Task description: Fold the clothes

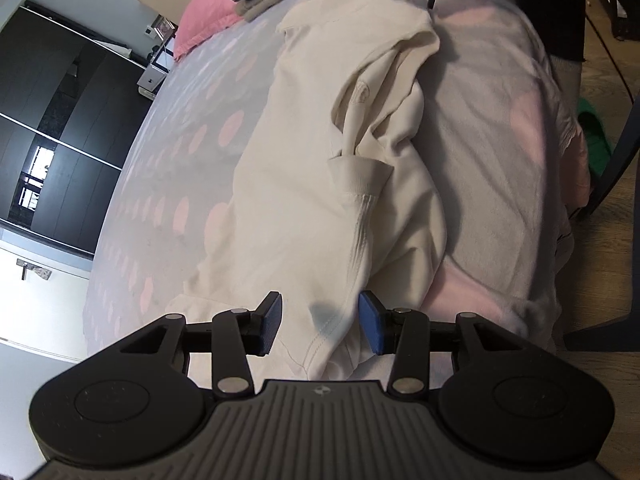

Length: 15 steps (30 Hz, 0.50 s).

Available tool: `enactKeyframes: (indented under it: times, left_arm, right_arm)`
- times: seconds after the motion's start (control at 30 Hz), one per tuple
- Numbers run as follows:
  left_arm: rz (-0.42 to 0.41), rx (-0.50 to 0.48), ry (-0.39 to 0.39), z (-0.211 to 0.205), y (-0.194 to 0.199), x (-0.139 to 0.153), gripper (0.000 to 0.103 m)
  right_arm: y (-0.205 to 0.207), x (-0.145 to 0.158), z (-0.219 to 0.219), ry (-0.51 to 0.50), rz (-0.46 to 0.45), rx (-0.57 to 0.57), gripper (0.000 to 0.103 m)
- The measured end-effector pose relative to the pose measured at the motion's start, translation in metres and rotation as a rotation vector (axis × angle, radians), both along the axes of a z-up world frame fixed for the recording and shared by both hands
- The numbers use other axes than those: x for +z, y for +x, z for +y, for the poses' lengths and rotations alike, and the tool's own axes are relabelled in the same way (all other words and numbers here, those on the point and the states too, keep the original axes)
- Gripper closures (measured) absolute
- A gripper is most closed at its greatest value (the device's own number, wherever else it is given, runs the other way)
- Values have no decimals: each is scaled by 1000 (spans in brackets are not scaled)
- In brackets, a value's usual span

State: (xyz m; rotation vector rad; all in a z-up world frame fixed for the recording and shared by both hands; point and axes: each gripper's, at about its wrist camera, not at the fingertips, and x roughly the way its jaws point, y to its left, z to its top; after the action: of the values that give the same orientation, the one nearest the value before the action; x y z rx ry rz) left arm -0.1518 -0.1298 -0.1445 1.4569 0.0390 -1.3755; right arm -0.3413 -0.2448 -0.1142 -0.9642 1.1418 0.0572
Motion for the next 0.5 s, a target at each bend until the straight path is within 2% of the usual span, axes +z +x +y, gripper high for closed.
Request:
enactKeyframes:
  times: [0.1, 0.23, 0.43, 0.47, 0.5]
  left_arm:
    - [-26, 18, 24, -5, 6, -9, 62]
    - [-12, 46, 24, -8, 9, -10, 63]
    - [-17, 39, 20, -7, 6, -11, 63]
    - [-19, 39, 19, -7, 6, -11, 63]
    - [-20, 41, 18, -7, 6, -11, 63]
  right_arm:
    - [2, -5, -3, -9, 19, -2, 67]
    - [4, -6, -2, -17, 19, 19, 72]
    - [8, -10, 4, -24, 17, 41, 72]
    - [10, -11, 4, -27, 23, 38, 73]
    - [11, -12, 3, -26, 31, 35, 78]
